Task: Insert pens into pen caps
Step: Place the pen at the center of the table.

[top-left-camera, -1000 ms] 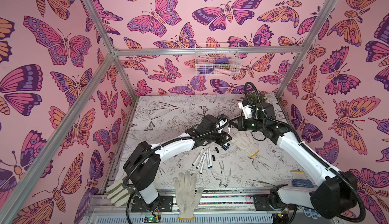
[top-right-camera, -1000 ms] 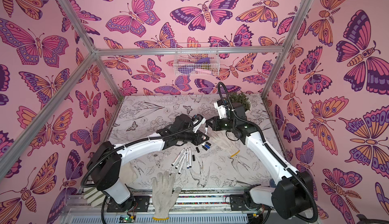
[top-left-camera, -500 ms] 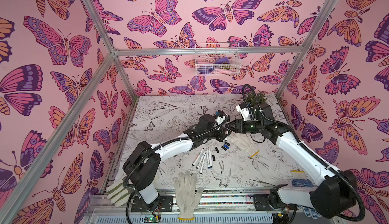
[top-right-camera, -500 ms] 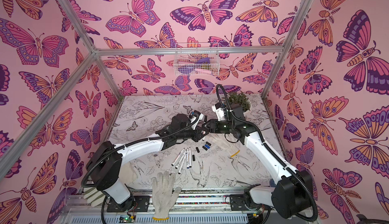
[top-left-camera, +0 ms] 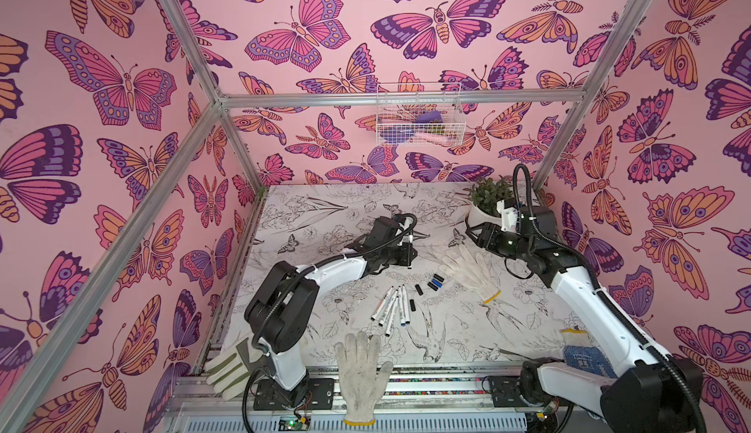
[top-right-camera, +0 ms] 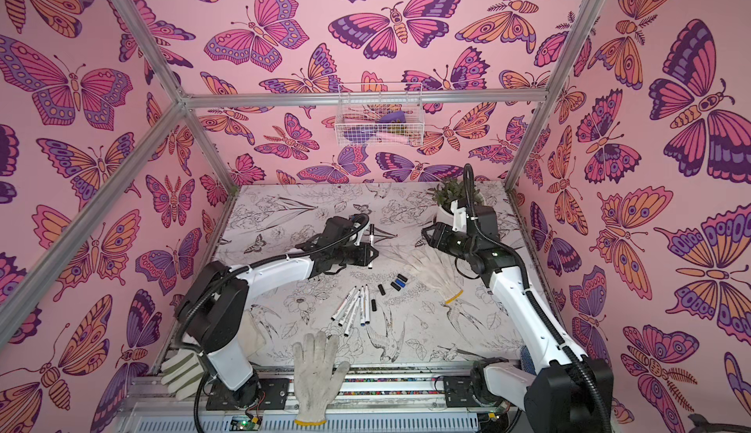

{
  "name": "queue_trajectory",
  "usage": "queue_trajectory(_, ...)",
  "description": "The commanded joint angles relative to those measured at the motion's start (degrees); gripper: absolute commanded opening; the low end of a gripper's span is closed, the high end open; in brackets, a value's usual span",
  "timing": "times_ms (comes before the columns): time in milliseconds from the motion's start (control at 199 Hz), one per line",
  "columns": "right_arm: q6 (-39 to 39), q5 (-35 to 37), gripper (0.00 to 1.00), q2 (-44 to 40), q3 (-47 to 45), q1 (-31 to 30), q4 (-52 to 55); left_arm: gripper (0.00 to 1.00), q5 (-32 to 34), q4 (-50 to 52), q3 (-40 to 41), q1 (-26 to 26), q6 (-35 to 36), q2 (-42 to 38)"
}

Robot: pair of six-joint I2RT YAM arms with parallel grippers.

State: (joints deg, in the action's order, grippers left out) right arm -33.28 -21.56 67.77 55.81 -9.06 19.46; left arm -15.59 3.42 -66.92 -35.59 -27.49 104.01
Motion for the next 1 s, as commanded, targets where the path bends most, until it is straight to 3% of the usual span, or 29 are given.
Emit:
queue_trajectory(0,-1.00,3.67,0.57,0.66,-0.43,0.18,2.50,0.00,8.44,19.16,-5.82,1.78,1.60,4.85)
queue_trajectory(151,-1.40,2.48,0.57,1.14,-0.79,0.23,1.99,0.00,17.26,33.11,-16.02,2.24,8.05,11.92)
queue_trajectory(261,-1.38,2.91,0.56,0.98,-0.88,0.18,2.14,0.04,18.98,38.97,-22.12,2.20,11.81,16.37)
queue_trajectory(457,-1.17,2.83,0.55,0.73,-0.97,0.16,2.16,0.34,18.78,42.70,-25.90,2.24,14.19,19.24)
queue_trajectory(572,-1.35,2.15,0.55,0.78,-0.97,0.18,1.94,0.43,18.69,42.57,-25.79,2.26,14.36,18.99)
queue_trajectory(763,-0.41,1.50,0.55,0.64,-0.79,0.13,1.67,0.45,18.25,39.89,-23.11,2.19,13.77,15.37)
queue_trajectory(999,1.32,2.52,0.55,-0.01,-0.70,0.11,2.08,0.51,17.03,27.75,-5.60,-1.31,17.20,-2.88)
